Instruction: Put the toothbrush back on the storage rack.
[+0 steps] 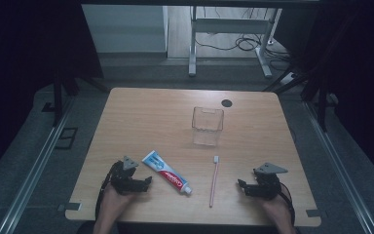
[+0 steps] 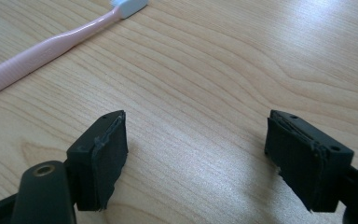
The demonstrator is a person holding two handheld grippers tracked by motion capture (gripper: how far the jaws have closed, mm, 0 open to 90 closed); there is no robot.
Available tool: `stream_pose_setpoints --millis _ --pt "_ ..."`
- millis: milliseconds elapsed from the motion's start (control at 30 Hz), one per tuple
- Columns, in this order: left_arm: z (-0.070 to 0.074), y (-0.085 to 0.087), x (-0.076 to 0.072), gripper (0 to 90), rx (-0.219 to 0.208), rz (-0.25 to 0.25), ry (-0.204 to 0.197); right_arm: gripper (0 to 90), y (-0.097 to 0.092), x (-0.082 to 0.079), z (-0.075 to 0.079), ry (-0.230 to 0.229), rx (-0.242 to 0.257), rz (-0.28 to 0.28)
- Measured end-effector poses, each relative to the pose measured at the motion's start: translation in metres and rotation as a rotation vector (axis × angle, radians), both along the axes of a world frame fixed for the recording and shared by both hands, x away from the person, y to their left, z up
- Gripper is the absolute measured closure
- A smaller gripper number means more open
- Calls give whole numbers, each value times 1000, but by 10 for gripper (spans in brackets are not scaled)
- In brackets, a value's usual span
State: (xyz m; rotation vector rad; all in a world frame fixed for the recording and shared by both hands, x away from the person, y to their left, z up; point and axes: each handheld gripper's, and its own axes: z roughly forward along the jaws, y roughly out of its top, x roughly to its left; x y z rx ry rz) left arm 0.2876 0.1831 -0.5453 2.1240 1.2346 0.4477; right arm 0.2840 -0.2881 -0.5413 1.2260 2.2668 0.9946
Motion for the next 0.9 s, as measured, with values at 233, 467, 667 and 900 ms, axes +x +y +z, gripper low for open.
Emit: stream_pose_setpoints --millis 233,467,667,900 --pt "0 0 -1 51 -3 12 -4 208 0 0 0 0 1 0" --pt "0 0 -1 63 -5 16 -7 208 0 0 0 0 1 0" --pt "0 0 -1 65 -4 16 -7 208 0 0 0 0 1 0" --pt "0 0 -1 66 -4 14 -7 208 0 0 0 0 0 0"
